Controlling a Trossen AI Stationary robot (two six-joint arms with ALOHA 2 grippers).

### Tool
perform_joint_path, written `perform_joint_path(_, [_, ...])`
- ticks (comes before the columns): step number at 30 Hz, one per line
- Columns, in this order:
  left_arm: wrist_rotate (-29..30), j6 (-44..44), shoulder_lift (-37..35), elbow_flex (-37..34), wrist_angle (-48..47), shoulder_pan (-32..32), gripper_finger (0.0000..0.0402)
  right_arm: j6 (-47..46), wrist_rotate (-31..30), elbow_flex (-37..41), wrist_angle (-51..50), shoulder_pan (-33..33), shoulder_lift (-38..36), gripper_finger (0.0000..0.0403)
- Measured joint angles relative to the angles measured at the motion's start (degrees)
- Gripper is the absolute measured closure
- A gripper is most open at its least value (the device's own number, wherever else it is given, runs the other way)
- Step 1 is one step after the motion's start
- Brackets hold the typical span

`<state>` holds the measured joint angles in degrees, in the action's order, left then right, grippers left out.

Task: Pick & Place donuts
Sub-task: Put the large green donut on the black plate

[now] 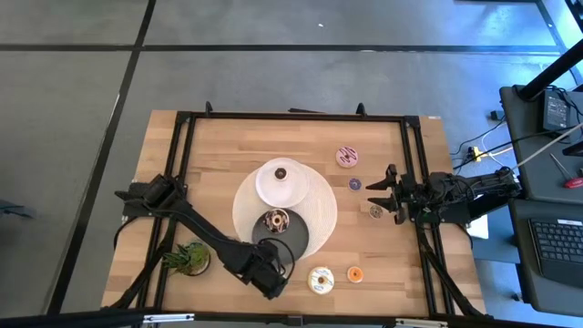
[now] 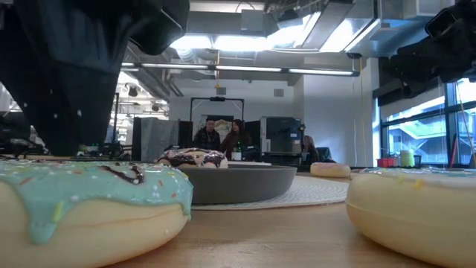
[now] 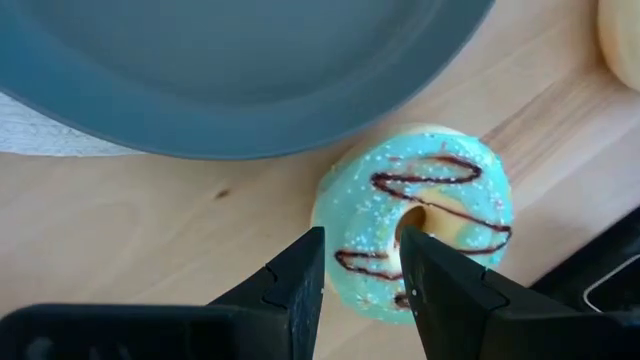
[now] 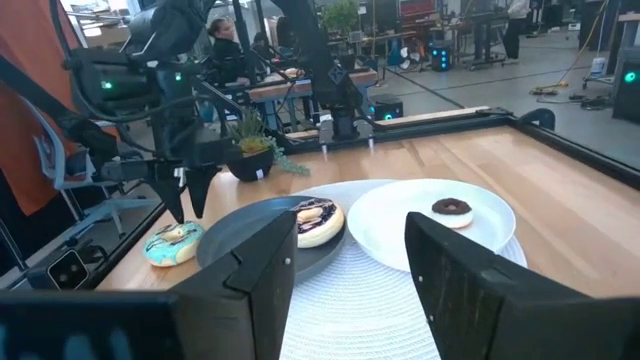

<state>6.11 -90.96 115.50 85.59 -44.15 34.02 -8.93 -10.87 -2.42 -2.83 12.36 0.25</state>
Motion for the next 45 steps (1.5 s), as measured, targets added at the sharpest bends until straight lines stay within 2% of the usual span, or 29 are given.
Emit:
perform_joint_path(8, [1.49,-0.83,0.49,-0.01,0.32,0.0,0.0274,0.24,-0.03,0.0,0.0,-0.02,0.0,0.0215])
perform_joint_path(18, [-2.54,-0.4,3.56,0.02,1.33,-0.06,0.0274,0.42,-0.12,0.0,0.0,-0.02,0.0,0.0215])
perform_joint_path(45, [-3.86,2.26,3.52,-0.03,4.57,-0.02,0.0277,0.42,-0.08,0.0,-0.02,-0.02,0.0,0.0215])
